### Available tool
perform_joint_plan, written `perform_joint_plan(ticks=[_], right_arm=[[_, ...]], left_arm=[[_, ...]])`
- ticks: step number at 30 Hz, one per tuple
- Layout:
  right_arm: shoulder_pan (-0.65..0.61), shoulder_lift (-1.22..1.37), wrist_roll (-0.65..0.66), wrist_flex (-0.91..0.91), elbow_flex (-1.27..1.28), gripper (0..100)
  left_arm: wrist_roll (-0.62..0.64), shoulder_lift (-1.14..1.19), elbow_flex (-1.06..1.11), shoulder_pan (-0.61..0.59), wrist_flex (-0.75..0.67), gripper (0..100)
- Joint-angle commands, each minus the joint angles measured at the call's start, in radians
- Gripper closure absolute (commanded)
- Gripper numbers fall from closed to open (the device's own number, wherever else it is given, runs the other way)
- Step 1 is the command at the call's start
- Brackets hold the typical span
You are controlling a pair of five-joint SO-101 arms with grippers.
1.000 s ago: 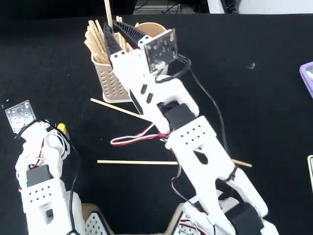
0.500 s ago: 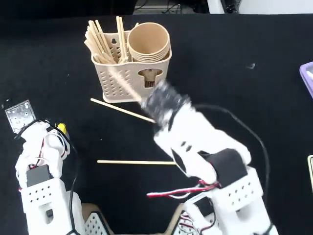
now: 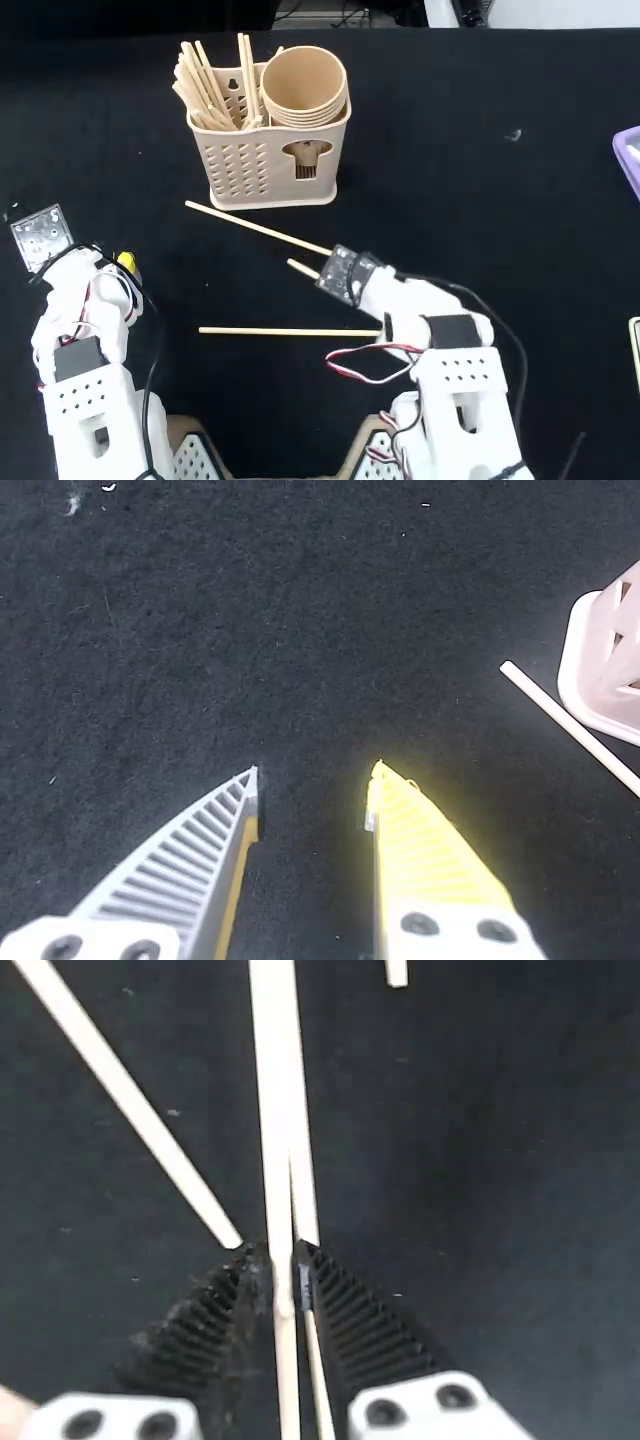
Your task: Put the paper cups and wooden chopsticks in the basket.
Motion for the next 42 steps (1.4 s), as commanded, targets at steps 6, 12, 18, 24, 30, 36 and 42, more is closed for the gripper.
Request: perform_joint_plan(ticks=[6,12,18,24,30,36,42], right_arm=[[0.038,0.025,0.021,-0.044,-0.005,98.5],[0.040,0.252,-0.046,-0.051,-0.104,93.2],[0.038,0.437,-0.057,-0.044,-0.234,86.7],[0.017,0.487,-0.057,-0.043,-0.240,75.4],[-0.078,0.495,-0.157,-0.044,-0.291,79.0],[-0.221,0.613,-0.308,-0.043,-0.404,79.0],[-0.227,0.837,-0.308,-0.049,-0.493,79.2]], left_arm=[[0.008,-0.017,-0.013,-0.002,-0.018,82],[0.008,-0.017,-0.013,-0.002,-0.018,82],[0.008,-0.017,-0.013,-0.002,-0.018,82],[0.008,-0.017,-0.013,-0.002,-0.023,82],[0.008,-0.009,-0.010,-0.002,-0.052,82],[0.005,-0.014,-0.001,-0.002,-0.052,82],[0.002,-0.014,-0.001,-0.002,-0.052,82]])
